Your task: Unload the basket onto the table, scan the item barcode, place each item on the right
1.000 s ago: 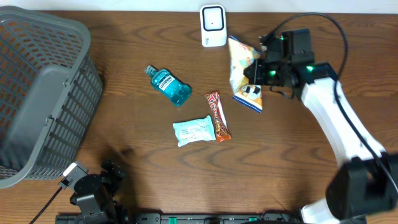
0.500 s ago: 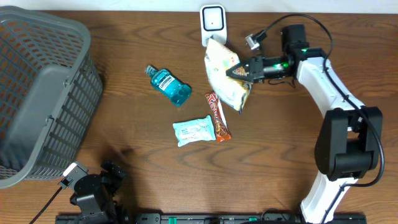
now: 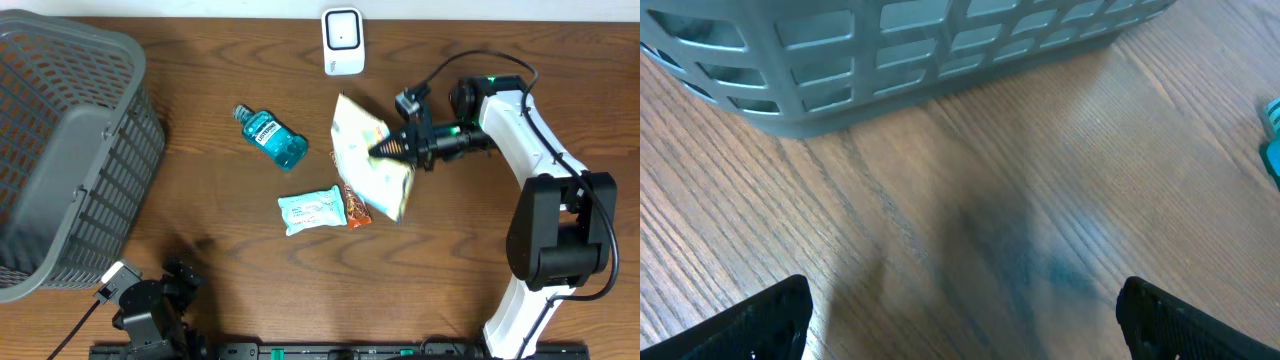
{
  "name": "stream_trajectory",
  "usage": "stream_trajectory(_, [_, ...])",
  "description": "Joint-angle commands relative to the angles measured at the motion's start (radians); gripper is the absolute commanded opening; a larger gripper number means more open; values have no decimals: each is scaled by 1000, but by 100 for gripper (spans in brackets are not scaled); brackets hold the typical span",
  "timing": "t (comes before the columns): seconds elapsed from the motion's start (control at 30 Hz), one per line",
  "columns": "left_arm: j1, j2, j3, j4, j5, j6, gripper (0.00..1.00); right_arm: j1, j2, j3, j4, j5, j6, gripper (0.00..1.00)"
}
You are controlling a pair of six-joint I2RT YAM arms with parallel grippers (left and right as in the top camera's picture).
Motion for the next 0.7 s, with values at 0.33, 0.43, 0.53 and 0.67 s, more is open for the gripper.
stream_trajectory(0.33, [3,-5,-8,-32,-2,6,98,43,-9,1,-188,164,-443,1])
stream_trajectory(0.43, [3,-5,-8,-32,-2,6,98,65,-9,0,-188,172,-443,1])
stream_trajectory(0.53, [3,-5,-8,-32,-2,6,98,85,-9,0,-188,164,-443,1])
stream_trajectory(0.67, [3,-5,-8,-32,-2,6,98,105,-9,0,-179,153,-443,1])
